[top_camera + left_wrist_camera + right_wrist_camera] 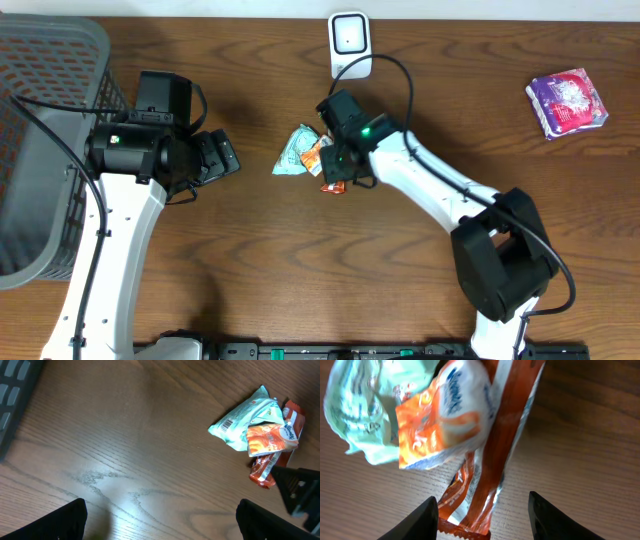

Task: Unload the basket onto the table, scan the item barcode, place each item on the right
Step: 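Grasp the red snack bar with the right gripper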

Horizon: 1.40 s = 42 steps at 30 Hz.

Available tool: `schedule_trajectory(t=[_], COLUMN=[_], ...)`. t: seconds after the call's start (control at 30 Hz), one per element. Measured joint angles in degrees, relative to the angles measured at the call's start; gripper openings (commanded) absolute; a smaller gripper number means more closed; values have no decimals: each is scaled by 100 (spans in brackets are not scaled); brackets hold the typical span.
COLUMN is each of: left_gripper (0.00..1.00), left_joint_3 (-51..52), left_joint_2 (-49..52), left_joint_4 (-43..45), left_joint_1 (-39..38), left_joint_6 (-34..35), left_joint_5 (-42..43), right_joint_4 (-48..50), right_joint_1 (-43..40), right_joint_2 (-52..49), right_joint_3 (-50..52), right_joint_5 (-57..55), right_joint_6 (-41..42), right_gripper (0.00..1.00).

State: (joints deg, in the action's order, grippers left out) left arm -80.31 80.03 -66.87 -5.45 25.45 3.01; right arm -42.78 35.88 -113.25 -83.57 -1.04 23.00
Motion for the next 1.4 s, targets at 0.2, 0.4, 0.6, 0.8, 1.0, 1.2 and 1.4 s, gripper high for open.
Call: schedule_trajectory(t=[0.2,0.4,0.6,0.8,1.0,1.2,1.4], left_gripper=[95,95,95,95,95,95,95], left_joint_3=[0,0,0,0,0,0,0], left_joint_2=[0,0,0,0,0,0,0], left_joint_4=[0,0,0,0,-2,0,0], left_joint_1=[0,0,0,0,0,0,0], left_joint_6=[0,0,0,0,0,0,0], left_joint_5=[0,0,0,0,0,0,0], right_joint_4=[107,490,813,944,577,-269,-577], right_joint_1=[345,452,448,437,275,-256,-669], right_joint_2=[0,0,0,0,0,-4,-4], right_joint_3=[144,538,927,1102,1078,861,697], right_joint_5=[-702,-1036,-1143,-1167,-1318,-1565,-1633], right_joint_6=[212,481,553,599,612,612,527], right_gripper=[46,48,48,47,47,43,49])
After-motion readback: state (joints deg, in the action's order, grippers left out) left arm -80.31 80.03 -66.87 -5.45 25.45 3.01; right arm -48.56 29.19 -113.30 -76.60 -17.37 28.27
